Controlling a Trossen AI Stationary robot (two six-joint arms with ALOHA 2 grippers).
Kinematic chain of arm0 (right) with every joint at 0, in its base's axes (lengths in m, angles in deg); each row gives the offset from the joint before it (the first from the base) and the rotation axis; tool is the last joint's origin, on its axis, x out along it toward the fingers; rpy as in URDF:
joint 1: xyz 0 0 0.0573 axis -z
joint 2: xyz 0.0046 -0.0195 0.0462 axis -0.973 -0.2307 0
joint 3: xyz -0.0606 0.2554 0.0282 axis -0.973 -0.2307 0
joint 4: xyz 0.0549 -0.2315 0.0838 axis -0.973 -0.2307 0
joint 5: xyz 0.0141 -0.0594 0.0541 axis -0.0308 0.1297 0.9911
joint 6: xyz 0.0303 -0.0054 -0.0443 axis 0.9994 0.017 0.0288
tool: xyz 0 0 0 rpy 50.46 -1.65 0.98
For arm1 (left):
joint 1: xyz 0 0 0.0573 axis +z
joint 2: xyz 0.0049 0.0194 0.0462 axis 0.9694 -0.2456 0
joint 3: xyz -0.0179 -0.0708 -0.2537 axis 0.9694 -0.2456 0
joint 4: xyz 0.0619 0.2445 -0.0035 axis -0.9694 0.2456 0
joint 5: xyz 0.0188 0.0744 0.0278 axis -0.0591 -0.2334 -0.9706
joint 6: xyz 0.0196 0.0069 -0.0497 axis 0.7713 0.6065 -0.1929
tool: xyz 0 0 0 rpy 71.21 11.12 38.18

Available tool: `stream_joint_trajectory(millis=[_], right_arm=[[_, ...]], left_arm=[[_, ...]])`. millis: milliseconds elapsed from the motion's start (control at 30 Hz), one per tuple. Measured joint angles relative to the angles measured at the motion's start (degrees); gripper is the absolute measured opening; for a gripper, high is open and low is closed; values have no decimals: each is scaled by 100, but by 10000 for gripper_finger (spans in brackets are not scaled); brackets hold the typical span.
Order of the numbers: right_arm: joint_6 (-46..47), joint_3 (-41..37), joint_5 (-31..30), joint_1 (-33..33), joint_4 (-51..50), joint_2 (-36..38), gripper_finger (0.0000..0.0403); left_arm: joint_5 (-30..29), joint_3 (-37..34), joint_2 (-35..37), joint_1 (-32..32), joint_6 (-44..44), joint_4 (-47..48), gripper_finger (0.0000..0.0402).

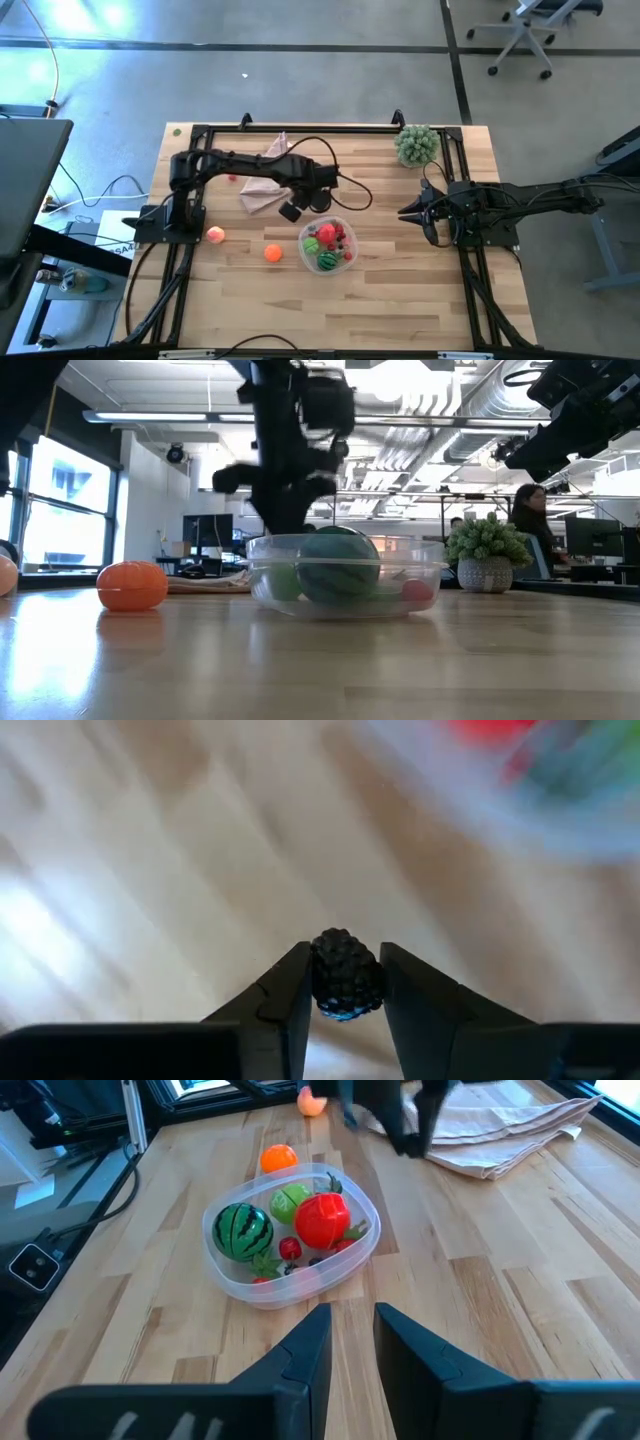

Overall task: Pick and placing Produce into tupperware
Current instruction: Put the blackberry into the transparent bin

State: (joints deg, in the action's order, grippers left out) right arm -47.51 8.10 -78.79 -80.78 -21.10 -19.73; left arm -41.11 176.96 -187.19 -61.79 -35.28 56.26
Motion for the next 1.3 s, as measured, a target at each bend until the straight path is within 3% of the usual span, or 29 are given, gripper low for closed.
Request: stream_joint_trajectory(millis=[333,500,1000,1300], right_arm=[[0,0,0,-2,0,0,68],[0,-1,0,-1,0,2,68],[0,-1,0,0,0,1,68],[0,0,0,-1,0,1,68]], left_arm=[[812,1248,7,-903,-513,599,100],[1032,1391,17,-1355,-740,615,100],[767,-116,-33,-1160,-1189,-318,101],[782,-286,-35,-1143,-1318,-421,101]])
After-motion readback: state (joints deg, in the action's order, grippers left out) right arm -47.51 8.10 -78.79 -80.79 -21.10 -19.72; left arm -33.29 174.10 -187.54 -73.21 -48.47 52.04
